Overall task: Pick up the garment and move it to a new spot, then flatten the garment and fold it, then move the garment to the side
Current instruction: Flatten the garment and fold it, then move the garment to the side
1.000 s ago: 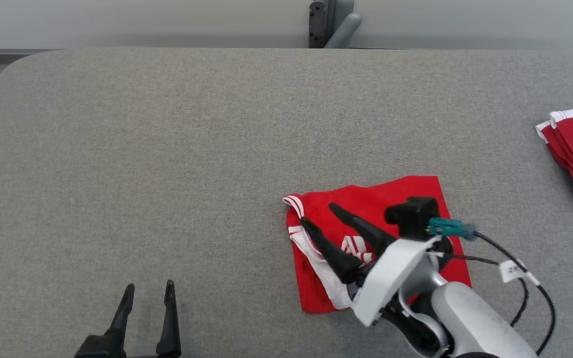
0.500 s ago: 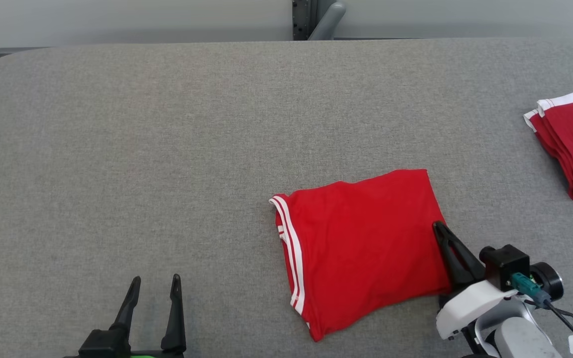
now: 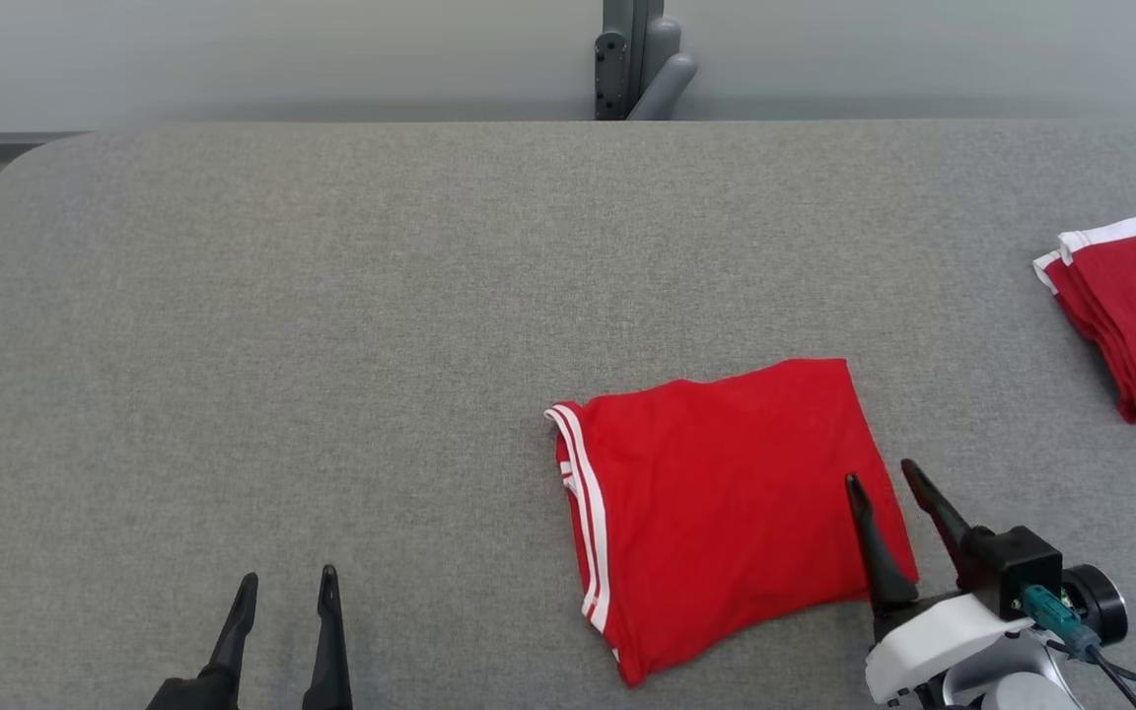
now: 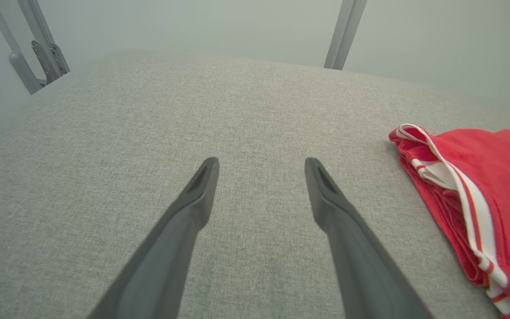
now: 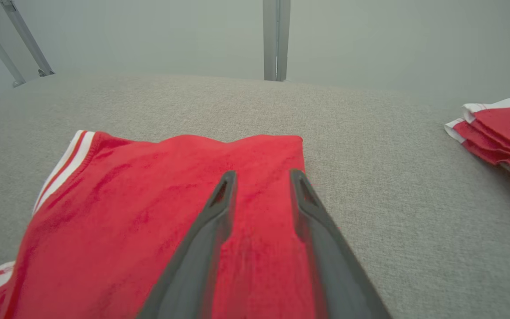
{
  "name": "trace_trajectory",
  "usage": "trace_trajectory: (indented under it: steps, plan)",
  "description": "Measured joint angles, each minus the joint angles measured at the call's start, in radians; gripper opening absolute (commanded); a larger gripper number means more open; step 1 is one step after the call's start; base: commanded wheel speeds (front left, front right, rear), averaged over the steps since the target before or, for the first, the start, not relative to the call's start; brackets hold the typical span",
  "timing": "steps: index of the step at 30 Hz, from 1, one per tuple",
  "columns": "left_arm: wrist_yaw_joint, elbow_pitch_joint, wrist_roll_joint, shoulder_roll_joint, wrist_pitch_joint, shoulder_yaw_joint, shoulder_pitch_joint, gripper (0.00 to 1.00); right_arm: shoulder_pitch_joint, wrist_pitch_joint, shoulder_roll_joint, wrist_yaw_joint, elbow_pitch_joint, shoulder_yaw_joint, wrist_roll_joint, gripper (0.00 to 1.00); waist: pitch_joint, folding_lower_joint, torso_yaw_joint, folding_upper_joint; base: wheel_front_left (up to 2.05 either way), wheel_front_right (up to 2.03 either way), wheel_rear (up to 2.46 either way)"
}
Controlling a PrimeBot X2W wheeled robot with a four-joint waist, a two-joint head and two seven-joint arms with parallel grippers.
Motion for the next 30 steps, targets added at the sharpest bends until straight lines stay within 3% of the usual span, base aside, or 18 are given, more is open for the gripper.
trace_trajectory:
  steps: [9,14,30]
  plan:
    - [0.007,-0.018,-0.003,0.000,0.000,0.002,0.046,1.00,0.088,-0.001,0.006,0.000,-0.109,-0.087,-0.025,1.00,-0.075,0.0000,-0.032,-0.0001,0.00,0.00,0.00]
    - [-0.020,-0.009,0.009,0.000,0.000,0.027,0.058,1.00,0.138,-0.001,-0.001,0.000,-0.159,-0.139,-0.023,1.00,-0.110,0.0000,-0.061,-0.0001,0.00,0.00,0.00]
    - [-0.058,0.012,0.027,0.000,0.000,0.069,0.056,1.00,0.204,-0.001,-0.038,0.000,-0.139,-0.221,-0.001,1.00,-0.131,0.0000,-0.130,0.0000,0.00,0.00,0.00]
